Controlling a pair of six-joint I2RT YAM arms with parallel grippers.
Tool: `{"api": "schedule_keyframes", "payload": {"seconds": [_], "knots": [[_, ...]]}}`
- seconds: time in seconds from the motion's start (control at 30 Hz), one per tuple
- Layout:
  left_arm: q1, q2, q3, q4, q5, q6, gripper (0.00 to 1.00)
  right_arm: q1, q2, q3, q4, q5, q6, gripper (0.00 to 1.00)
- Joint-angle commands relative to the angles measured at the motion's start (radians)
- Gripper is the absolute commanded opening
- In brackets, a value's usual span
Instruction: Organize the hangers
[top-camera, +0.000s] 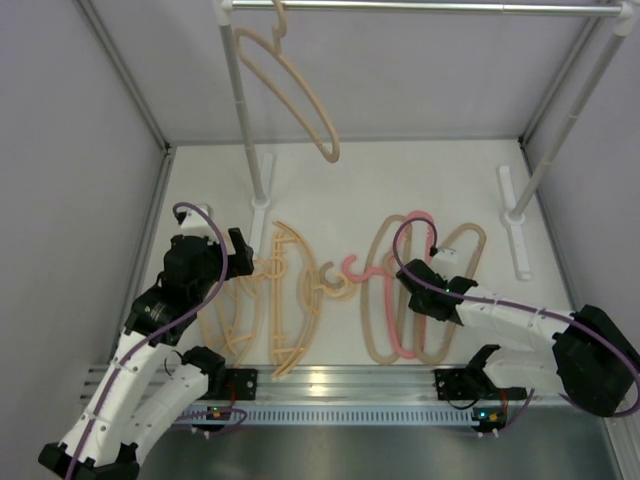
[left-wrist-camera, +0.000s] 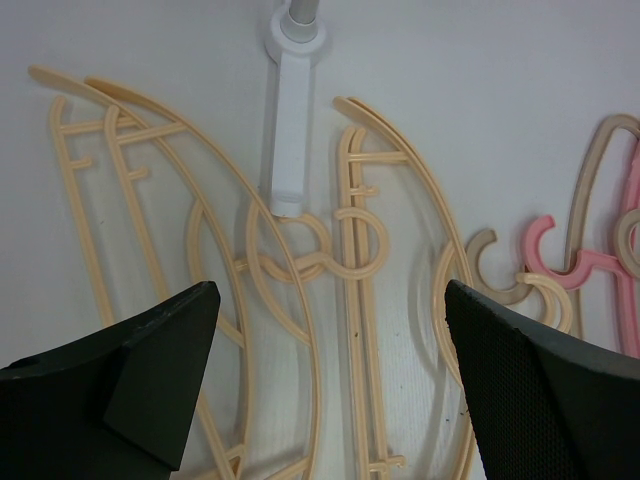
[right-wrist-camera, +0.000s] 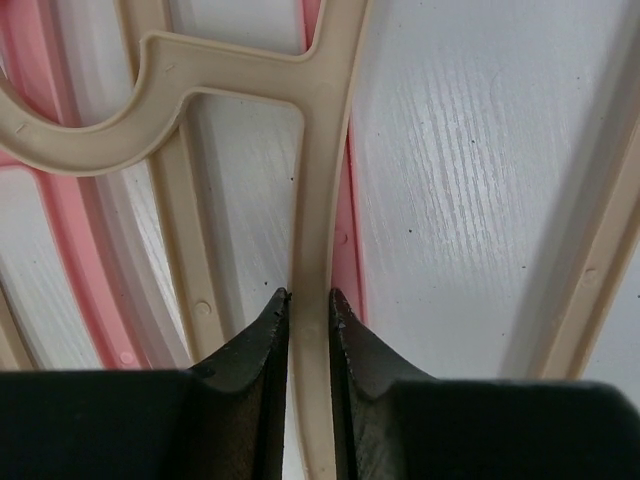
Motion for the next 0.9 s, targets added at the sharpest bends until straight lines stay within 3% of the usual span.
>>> {"api": "schedule_keyframes", "payload": {"seconds": [0.0,0.43,0.87], "knots": [[-0.001,0.002,0.001,0.036,0.000,-0.003,0.98,0.007,-0.005,0.011,0.002,-0.032,-0.002,0.01],[-0.001,-0.003,0.001,0.036,-0.003,-0.006,0.98,0.007,-0.244,0.131,-0.191,-0.041,-0.017,0.00],[-0.003,-0.001,0.003,0.036,-0.003,-0.006,0.98,0.005,-0.333,0.289,-0.205,-0.116,-0.034,0.00]]}}
